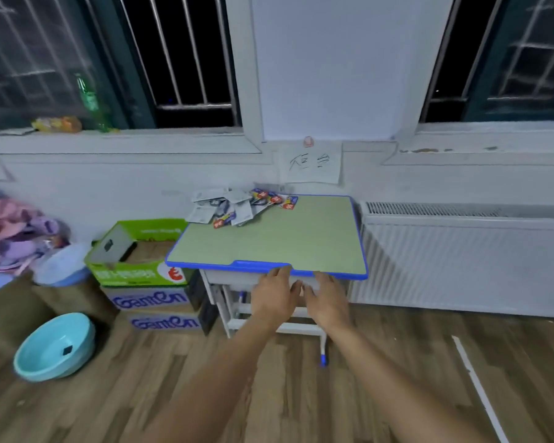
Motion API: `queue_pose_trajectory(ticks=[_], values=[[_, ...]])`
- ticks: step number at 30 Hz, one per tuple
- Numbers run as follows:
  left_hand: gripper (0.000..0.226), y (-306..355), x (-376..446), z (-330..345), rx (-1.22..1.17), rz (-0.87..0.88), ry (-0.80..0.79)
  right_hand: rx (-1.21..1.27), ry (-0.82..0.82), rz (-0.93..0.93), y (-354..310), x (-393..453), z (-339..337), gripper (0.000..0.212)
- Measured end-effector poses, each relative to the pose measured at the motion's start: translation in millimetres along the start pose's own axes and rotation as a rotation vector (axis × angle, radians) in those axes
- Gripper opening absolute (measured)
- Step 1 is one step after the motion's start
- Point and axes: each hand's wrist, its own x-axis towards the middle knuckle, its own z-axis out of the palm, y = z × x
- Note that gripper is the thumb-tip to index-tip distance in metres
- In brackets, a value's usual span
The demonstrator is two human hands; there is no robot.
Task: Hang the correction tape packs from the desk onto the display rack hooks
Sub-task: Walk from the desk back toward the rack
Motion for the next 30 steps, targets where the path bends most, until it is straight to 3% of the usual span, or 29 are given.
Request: queue_pose_trajectory(ticks=[11,23,27,30], values=[[0.053,-92,164,-28,0.07,-0.165,-0.029,-0.021,-0.153,-0.006,-57,172,73,0.041],[0.055,-212,371,-33,0.134,-0.148,-0.109,-0.048,-0.21,0.098,-97,340,182,0.041],[0.071,-245,427,-29,0.21,-0.074,-0.16,-0.057,-0.264,0.08,-101,380,208,0.065],[0.07,-264,454,-19,0.224,-0.054,-0.192,-0.103,-0.354,0.062,-99,400,221,0.068]])
